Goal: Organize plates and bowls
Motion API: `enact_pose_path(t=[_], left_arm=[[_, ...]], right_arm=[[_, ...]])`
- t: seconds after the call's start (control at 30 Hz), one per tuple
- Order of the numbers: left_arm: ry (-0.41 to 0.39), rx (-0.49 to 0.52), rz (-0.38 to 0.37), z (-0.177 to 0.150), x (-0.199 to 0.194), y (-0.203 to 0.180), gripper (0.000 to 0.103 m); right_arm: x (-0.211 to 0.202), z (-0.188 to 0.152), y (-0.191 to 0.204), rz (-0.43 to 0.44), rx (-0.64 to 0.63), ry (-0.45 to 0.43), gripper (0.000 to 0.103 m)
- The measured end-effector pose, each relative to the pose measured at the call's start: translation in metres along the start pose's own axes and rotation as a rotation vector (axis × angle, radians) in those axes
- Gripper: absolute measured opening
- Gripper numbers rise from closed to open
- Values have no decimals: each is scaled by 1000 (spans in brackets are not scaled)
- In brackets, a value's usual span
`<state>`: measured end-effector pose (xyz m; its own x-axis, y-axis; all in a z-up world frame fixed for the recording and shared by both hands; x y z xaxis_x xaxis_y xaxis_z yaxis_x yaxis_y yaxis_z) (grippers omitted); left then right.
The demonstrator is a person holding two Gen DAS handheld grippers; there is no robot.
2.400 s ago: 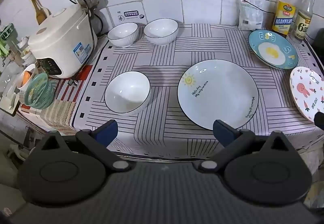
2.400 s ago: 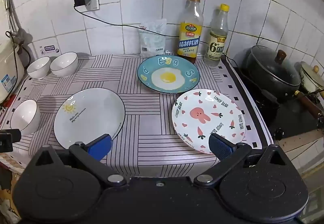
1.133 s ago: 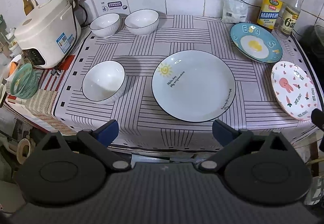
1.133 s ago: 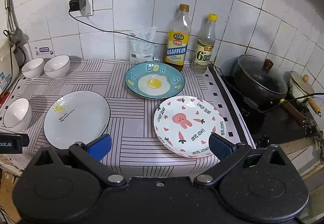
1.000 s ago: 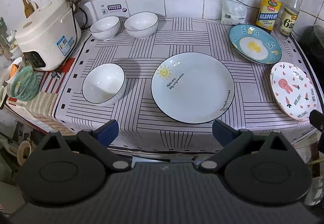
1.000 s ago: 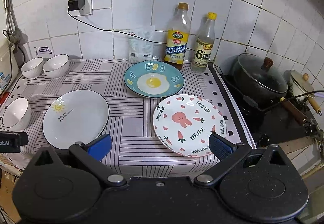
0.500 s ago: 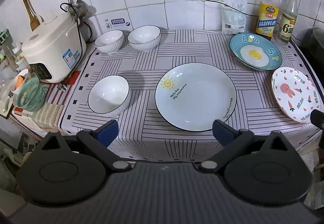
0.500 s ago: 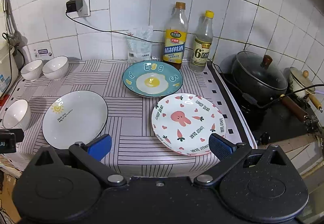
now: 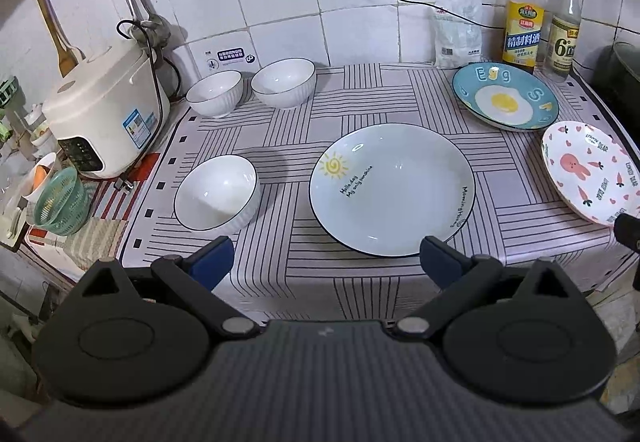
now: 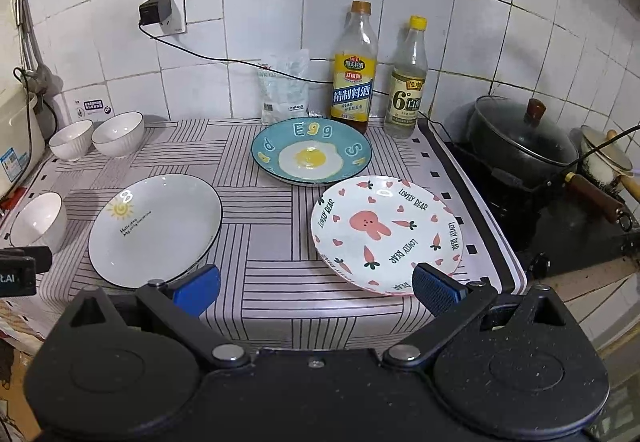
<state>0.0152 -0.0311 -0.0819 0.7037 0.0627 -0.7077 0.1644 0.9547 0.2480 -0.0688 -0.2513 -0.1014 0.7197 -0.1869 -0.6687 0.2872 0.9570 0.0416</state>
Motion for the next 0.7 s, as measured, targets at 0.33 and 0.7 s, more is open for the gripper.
enact_pose_path(t=[0.33, 0.7], left_arm=[[-3, -19, -16, 0, 0, 5, 102], [-10, -36, -24, 2, 0, 10, 102]], right_arm=[[-4, 2, -2, -3, -1, -22, 103], [-9, 3, 2, 2, -25, -51, 103]])
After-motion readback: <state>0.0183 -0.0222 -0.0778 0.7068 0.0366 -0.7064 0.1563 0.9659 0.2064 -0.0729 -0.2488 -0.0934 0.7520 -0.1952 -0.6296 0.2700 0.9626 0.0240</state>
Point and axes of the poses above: each gripper's, at about its wrist camera, not at the fingertips, and x roughly the way its jaws point, y to its left, z to its top, the point moved 8 cm from there along x, roughly the way its jaws point, and after that the axes turned 7 degrees about z, right-handed, at the moved point
